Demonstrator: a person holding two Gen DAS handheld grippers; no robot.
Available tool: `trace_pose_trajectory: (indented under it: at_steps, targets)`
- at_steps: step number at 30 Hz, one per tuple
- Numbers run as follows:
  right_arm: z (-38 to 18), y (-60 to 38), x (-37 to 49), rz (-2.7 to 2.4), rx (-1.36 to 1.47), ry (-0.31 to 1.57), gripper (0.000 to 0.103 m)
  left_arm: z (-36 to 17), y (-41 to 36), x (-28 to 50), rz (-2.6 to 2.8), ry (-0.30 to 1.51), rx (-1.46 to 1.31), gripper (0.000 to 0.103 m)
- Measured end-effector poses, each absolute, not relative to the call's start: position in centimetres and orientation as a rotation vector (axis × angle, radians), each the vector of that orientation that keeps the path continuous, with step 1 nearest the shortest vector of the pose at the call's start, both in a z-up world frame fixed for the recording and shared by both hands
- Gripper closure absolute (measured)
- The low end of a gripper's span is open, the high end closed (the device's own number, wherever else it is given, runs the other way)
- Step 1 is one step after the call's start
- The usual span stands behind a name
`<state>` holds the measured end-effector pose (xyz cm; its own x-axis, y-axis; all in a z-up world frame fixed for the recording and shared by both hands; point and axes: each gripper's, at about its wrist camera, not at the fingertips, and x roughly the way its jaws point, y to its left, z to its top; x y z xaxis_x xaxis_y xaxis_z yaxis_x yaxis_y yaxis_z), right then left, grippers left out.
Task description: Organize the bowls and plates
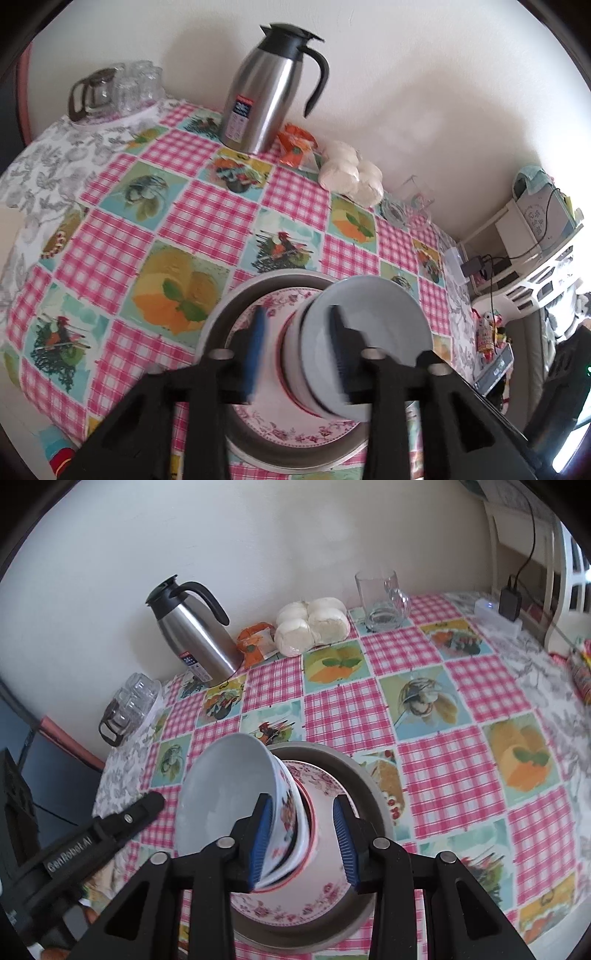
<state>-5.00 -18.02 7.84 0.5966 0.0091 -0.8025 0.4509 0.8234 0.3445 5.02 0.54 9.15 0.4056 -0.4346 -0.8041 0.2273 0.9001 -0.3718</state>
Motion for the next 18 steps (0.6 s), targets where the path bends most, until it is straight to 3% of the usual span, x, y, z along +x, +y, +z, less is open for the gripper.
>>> trace_pose_trajectory:
  at_steps: [1,5,7,14,18]
  targets:
    - [8.0,-17.9,-5.3,-0.276,0.550,0.899,0.045,9.3,0.8,4.8,-0.404,1.071,-0.211,0.044]
    - [8.6,-17.0,-6.6,-0.300,0.468,0.884,0.031,9.4,1.8,4.0,-0.361,1.050,-0.191,0.027]
    - [8.4,-16.7,-7.1,-0.307,0.447,0.887,0.019,9.1,2.4,3.6,-0.338,1.042,-0.175,0.019]
    - [7.3,-15.8,-9.2,-0.305,0.414,0.890,0.001,7.9,4.1,1.8,-0.253,1.029,-0.087,0.005]
    - [6.3,-15.3,-10.0,-0.311,0.397,0.909,0.000,6.6,4.5,0.8,-0.236,1.051,-0.013,0.005]
